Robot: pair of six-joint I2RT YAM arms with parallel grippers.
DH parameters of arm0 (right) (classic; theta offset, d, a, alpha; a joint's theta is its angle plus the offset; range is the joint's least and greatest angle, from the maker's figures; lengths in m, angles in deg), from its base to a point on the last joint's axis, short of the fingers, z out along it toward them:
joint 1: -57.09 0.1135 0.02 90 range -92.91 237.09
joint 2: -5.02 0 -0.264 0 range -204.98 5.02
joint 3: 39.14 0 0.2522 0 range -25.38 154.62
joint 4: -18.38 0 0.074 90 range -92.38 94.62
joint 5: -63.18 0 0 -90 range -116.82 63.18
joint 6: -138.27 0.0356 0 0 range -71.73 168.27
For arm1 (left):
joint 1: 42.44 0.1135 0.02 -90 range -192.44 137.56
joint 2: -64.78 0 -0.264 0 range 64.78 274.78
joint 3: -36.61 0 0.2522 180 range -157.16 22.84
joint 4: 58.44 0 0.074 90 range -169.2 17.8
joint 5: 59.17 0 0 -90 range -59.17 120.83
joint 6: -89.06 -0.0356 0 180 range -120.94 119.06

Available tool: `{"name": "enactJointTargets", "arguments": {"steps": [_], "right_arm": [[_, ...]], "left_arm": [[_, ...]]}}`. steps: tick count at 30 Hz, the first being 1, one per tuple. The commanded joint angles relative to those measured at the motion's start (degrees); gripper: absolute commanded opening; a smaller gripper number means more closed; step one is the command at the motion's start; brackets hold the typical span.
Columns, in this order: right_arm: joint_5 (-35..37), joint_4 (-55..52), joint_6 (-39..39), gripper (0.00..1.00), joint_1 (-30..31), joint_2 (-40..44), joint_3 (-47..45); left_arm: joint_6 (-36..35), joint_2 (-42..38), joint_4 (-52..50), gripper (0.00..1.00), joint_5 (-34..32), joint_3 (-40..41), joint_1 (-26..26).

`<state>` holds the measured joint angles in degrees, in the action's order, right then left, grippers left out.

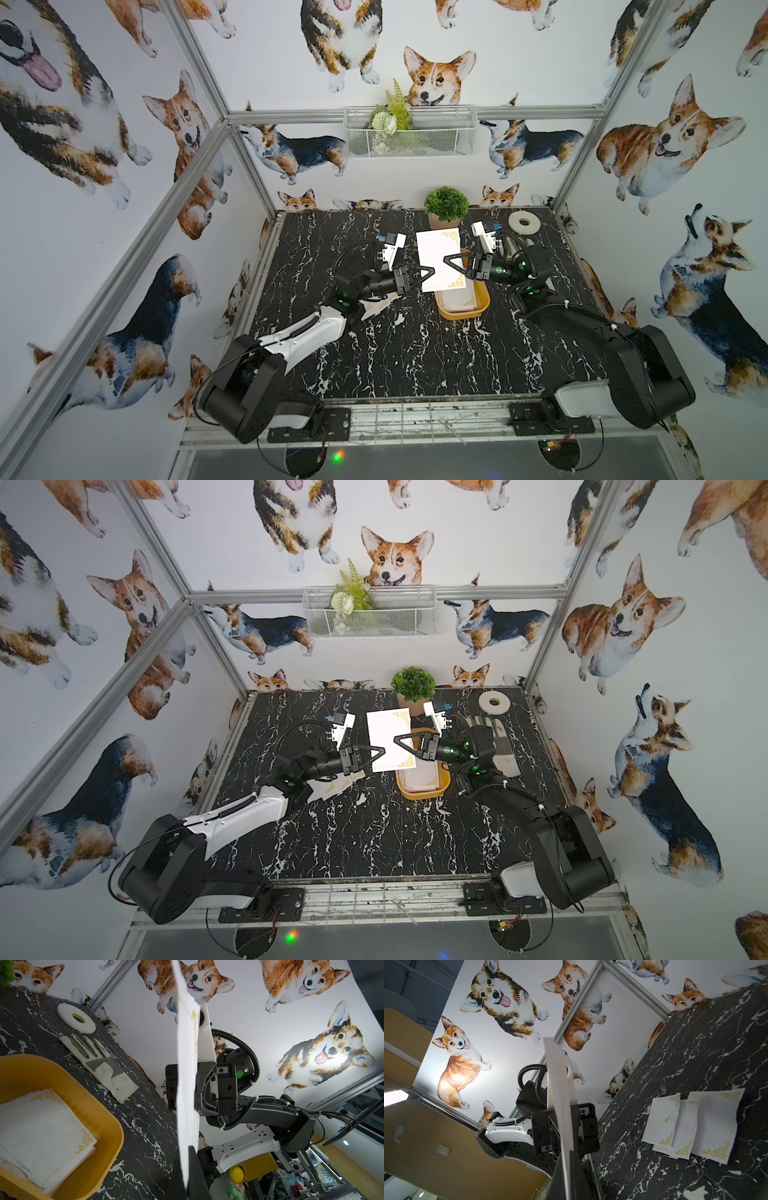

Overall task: Take out the stationery paper from the storage box
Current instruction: Pick up the stationery paper from the storage box.

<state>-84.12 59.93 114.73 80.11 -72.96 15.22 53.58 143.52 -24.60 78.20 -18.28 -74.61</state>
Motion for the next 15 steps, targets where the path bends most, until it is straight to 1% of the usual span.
{"name": "enactJointTargets", "arguments": {"steps": [1,2,3,6,7,9,10,11,12,13,14,15], "right_arm": [[0.1,-4.3,-2.5,0.24,0.1,2.1,1.1],[0.2,-5.7,-3.3,0.29,0.2,2.7,1.2],[0.3,-7.1,-4.2,0.30,0.1,3.1,1.4],[0.6,-10.2,-6.3,0.07,0.1,4.4,1.6],[0.7,-11.0,-6.7,0.02,0.1,4.6,1.6],[0.7,-12.1,-7.3,0.00,0.1,4.9,1.6],[0.8,-12.5,-7.5,0.06,0.1,5.0,1.6],[1.0,-13.1,-7.7,0.22,0.1,5.1,1.6],[1.2,-13.4,-7.9,0.31,0.1,5.2,1.7],[1.3,-13.7,-8.1,0.34,0.1,5.3,1.8],[1.4,-14.0,-8.2,0.30,0.1,5.4,1.8],[1.5,-14.2,-8.4,0.13,0.1,5.4,1.8]], "left_arm": [[-0.5,-0.5,0.3,0.00,0.2,-0.1,0.3],[-0.5,-0.5,0.2,0.00,0.1,-0.2,0.3],[-0.6,-0.5,0.1,0.00,0.1,-0.1,0.3],[-0.8,-0.7,-0.3,0.00,0.0,-0.2,0.3],[-0.7,-0.6,-0.4,0.00,0.0,-0.1,0.4],[-0.9,-0.7,-0.5,0.00,0.0,0.1,0.5],[-0.9,-0.8,-0.6,0.00,-0.1,0.1,0.6],[-1.1,-0.9,-1.0,0.00,-0.1,0.1,0.7],[-1.1,-1.0,-1.2,0.00,0.0,0.2,0.8],[-1.2,-1.2,-1.2,0.00,-0.1,0.2,0.9],[-1.2,-1.2,-1.3,0.00,0.0,0.3,1.0],[-1.3,-1.4,-1.4,0.00,-0.1,0.4,1.0]]}}
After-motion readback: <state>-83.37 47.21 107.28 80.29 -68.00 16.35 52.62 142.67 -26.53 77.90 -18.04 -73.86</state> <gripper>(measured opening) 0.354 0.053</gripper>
